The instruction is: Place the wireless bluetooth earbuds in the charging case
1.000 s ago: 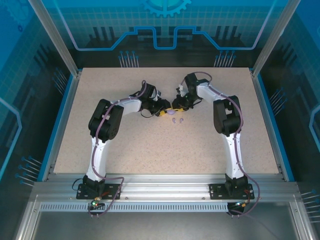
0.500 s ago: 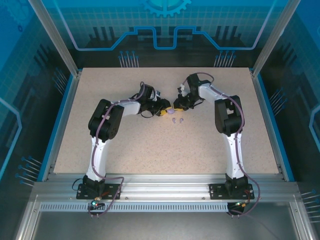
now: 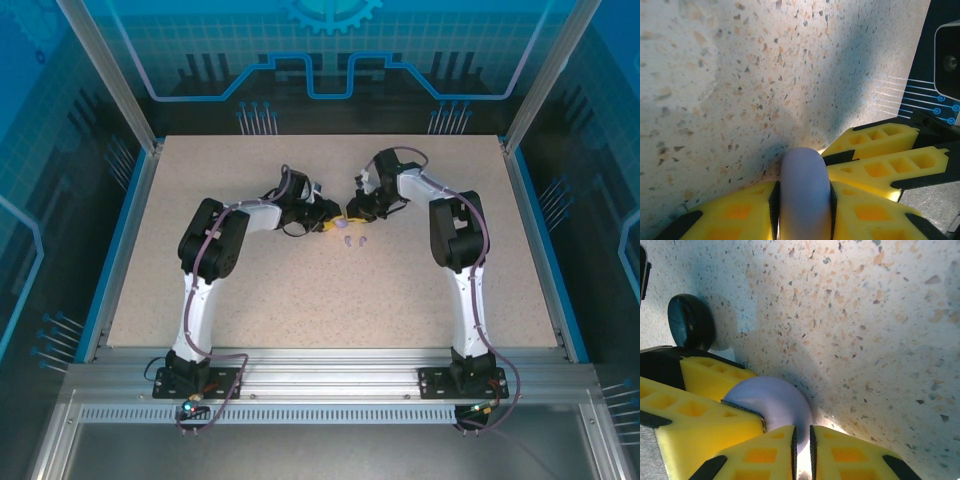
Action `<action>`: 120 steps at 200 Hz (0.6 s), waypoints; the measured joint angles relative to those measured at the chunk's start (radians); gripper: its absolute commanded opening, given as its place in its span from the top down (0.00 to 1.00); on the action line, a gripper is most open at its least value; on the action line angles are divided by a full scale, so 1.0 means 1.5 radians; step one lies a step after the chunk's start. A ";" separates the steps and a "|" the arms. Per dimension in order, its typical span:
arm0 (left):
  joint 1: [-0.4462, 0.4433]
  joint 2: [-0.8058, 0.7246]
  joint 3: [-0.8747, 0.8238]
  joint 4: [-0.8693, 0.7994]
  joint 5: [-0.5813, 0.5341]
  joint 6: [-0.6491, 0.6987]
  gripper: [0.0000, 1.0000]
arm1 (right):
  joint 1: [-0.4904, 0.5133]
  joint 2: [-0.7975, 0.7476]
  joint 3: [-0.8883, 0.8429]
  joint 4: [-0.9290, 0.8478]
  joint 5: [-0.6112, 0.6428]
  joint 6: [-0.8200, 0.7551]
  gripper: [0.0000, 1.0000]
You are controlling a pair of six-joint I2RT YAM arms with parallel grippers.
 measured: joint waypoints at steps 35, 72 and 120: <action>-0.003 0.000 0.000 -0.003 0.002 0.011 0.79 | -0.001 -0.029 -0.037 0.010 0.014 0.007 0.78; -0.008 -0.030 -0.009 -0.053 0.000 0.068 0.79 | -0.014 -0.132 -0.117 0.007 0.028 0.008 0.69; 0.003 -0.181 -0.033 -0.129 0.007 0.195 0.78 | -0.072 -0.370 -0.195 0.019 0.005 -0.037 0.60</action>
